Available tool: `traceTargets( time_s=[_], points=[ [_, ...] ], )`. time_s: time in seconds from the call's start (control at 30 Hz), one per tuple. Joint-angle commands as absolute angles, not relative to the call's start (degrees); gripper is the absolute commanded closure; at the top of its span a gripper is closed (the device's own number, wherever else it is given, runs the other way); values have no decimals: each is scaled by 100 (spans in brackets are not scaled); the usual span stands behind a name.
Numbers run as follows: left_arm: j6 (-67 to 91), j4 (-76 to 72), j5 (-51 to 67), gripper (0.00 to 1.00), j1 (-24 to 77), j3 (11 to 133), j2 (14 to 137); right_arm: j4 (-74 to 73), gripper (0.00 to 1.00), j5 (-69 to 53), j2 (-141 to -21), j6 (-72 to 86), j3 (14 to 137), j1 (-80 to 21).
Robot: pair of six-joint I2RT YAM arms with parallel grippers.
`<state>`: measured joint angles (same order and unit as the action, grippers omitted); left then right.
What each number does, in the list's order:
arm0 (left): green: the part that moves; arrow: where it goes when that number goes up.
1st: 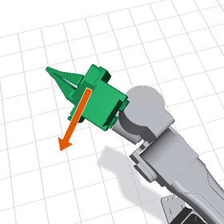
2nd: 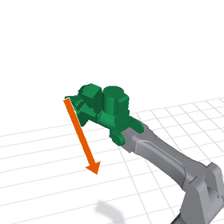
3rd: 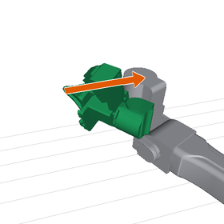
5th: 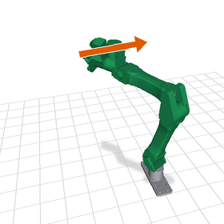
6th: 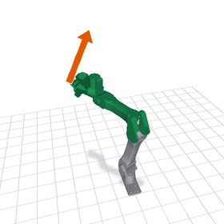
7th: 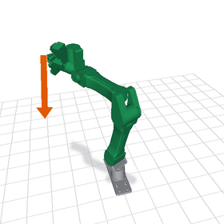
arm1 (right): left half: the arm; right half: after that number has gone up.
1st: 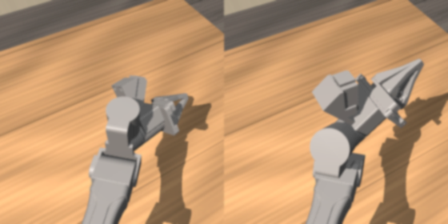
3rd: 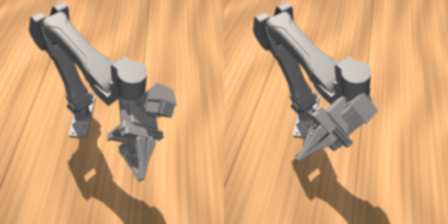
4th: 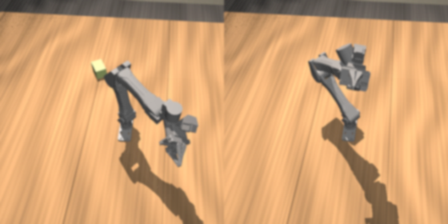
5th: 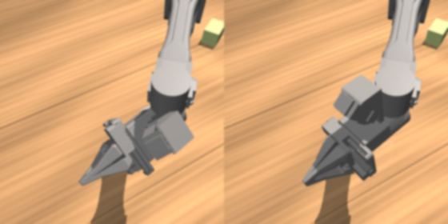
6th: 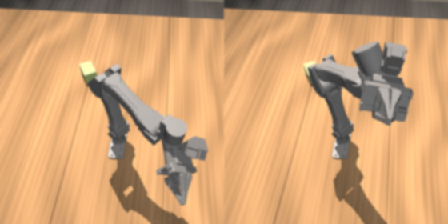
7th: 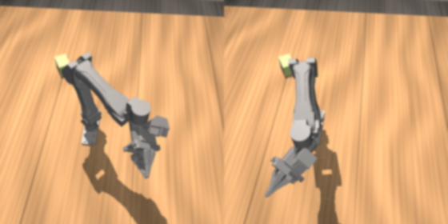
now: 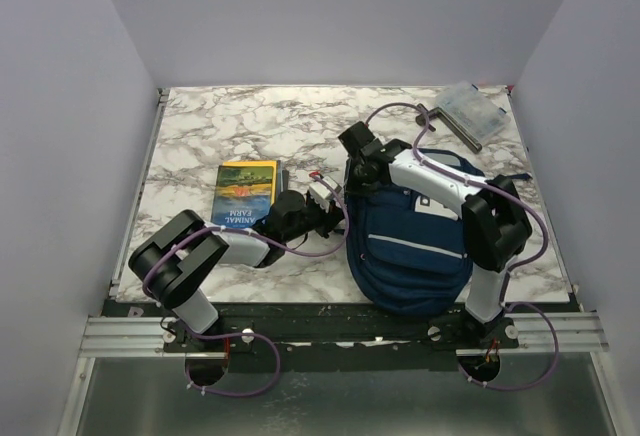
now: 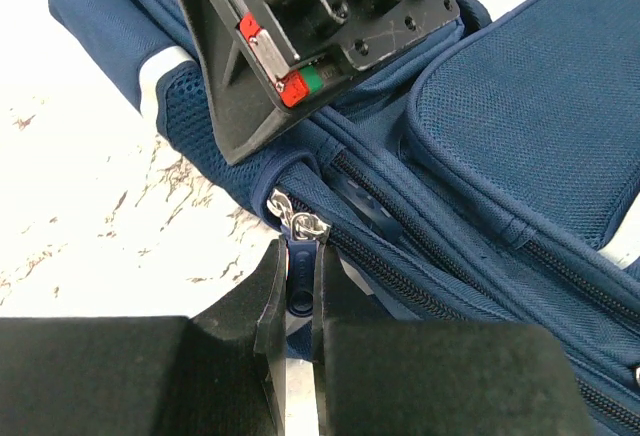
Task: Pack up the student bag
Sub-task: Unzip the student bag at the center of the board.
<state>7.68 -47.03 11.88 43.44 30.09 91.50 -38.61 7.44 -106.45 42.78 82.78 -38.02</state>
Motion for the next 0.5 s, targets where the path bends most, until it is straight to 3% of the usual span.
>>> traceTargets(
  time_s=[0.0,0.47],
  points=[
    [1017,-5309,1441,100,4299,3187,9236,-3539,99,1442,-10907,4832,8569,-3788],
    [1448,-4452,1474,100,4307,2938,8836,-3209,99,2694,-10992,5643,9288,-3420]
  ],
)
